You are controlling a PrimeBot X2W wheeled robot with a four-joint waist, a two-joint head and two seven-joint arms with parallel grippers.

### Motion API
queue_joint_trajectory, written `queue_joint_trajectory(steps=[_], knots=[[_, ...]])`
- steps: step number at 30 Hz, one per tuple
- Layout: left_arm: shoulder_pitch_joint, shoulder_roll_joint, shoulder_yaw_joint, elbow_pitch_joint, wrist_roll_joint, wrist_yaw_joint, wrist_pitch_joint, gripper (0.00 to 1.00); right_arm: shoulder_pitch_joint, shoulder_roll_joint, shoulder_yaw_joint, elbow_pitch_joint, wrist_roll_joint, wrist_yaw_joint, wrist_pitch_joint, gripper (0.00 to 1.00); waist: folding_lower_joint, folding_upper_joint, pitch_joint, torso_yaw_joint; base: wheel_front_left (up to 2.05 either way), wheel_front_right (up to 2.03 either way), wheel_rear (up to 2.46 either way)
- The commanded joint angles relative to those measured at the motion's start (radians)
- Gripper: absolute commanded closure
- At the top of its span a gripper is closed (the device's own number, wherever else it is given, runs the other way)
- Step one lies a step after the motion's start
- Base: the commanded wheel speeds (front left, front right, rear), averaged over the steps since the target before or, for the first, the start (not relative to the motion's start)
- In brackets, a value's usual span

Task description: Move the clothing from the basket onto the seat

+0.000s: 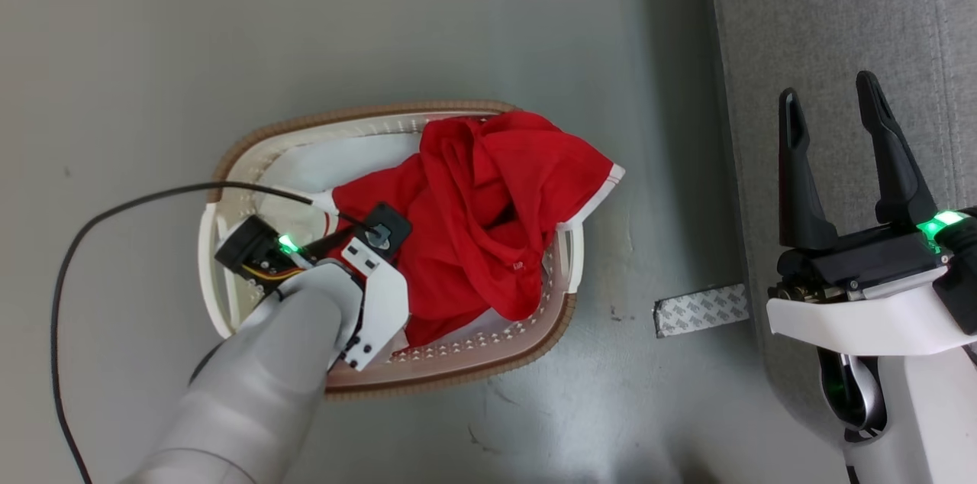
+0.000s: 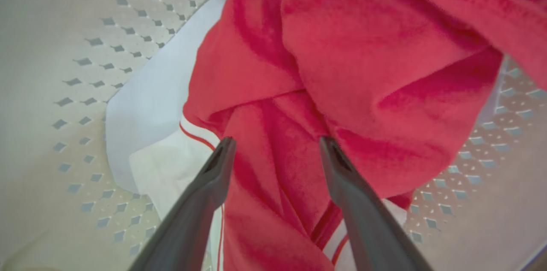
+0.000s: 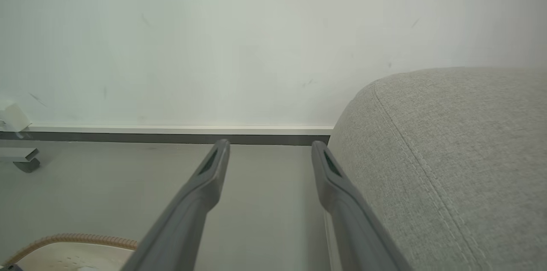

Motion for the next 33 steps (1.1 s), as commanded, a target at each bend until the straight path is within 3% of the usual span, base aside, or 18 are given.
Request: queue_joint_trajectory(steps=[1,12,13,14,15,23,33], knots=[[-0.012,0.012,-0.003,0.009,0.009,0.009,0.009,0.00,0.003,0.000,-0.003,-0.009,0.004,0.000,0.001,0.00,-0.0002,0.0000,0.013,-0.005,0.00,0.00,0.00],[-0.019,0.026,-0.017,0.033,-0.023,-0.006,0.028,0.00,0.032,0.001,0.010,-0.033,0.023,0.000,0.000,0.00,-0.0002,0.0000,0.048,-0.029,0.00,0.00,0.00],[-0.017,0.025,-0.018,0.034,-0.026,-0.010,0.032,0.29,0.036,0.001,0.008,-0.033,0.024,0.000,0.001,0.00,-0.0002,0.0000,0.048,-0.031,0.00,0.00,0.00],[-0.014,0.026,-0.019,0.035,-0.026,-0.012,0.032,0.76,0.041,0.000,0.006,-0.033,0.023,0.000,0.001,0.00,-0.0002,0.0000,0.049,-0.033,0.00,0.00,0.00],[-0.012,0.025,-0.019,0.036,-0.029,-0.013,0.026,1.00,0.044,0.000,0.005,-0.034,0.021,0.000,0.001,0.00,-0.0002,0.0000,0.048,-0.034,0.00,0.00,0.00],[0.025,0.017,-0.029,0.040,-0.054,-0.033,-0.007,1.00,0.066,0.001,0.000,-0.027,0.018,0.000,0.001,0.00,-0.0002,0.0000,0.016,-0.037,0.00,0.00,0.00],[0.058,-0.018,0.033,0.008,-0.173,-0.036,-0.162,1.00,0.088,0.000,-0.015,-0.004,0.008,0.000,0.001,0.00,-0.0002,0.0000,-0.064,0.009,0.00,0.00,0.00]])
